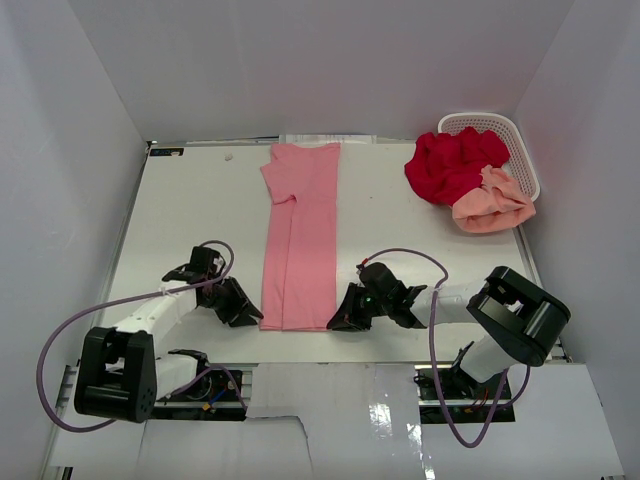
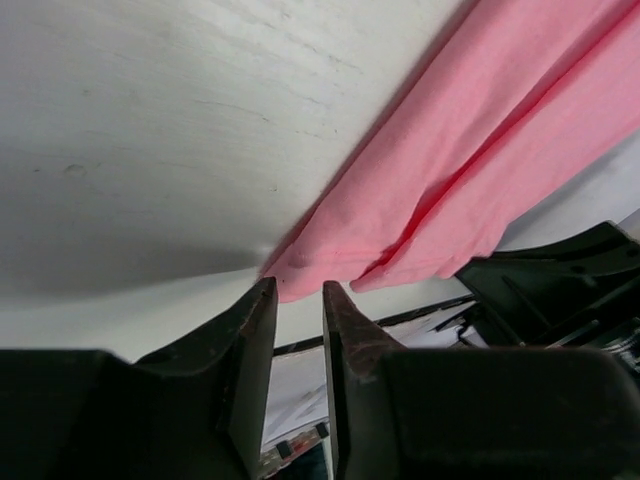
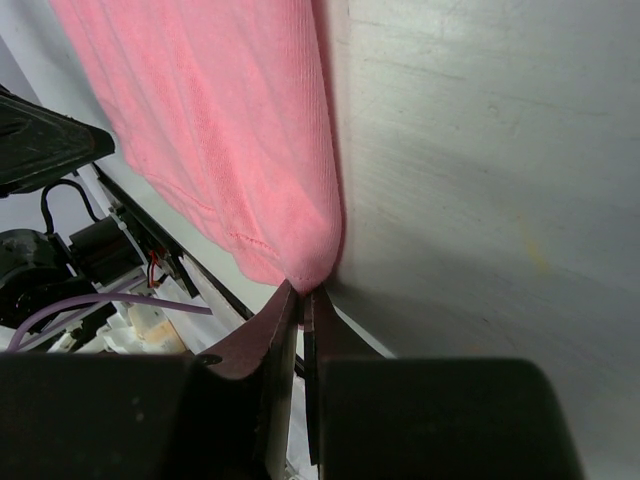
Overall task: Fold and stack the t-shirts
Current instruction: Grab the bottom of the folded rectangular tshirt with both arms
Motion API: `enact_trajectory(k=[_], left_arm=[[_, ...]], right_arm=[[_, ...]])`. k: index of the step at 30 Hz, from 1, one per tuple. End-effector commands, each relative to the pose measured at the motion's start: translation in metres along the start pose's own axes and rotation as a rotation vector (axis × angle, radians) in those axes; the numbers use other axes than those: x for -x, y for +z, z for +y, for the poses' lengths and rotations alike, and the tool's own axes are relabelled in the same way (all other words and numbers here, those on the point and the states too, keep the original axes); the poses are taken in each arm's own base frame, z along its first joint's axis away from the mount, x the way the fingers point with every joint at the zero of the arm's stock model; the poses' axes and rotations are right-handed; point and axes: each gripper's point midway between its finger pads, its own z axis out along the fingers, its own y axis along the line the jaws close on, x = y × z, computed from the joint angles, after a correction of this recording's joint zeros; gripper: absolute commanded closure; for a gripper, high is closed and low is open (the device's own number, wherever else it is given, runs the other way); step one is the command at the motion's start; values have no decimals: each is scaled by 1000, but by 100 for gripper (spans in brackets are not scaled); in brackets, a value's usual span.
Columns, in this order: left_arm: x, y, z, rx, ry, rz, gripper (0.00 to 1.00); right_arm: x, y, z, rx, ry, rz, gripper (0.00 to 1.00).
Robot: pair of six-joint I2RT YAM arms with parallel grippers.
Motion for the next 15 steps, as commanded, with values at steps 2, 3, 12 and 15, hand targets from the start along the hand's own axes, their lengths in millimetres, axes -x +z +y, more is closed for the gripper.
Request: enact_trajectory(k=[2, 3, 12, 15], left_arm=[[-8, 13, -3, 0, 6, 38, 66], [-11, 16, -3, 8, 14, 49, 66], [-8, 15, 6, 94, 19, 29, 46], [-4, 14, 8, 115, 27, 8, 46]], right_arm=[[5, -3, 16, 40, -35, -24, 92], [5, -3, 16, 40, -35, -24, 92], [5, -3, 17, 44, -39, -18, 92], [5, -2, 17, 46, -43, -17, 92]])
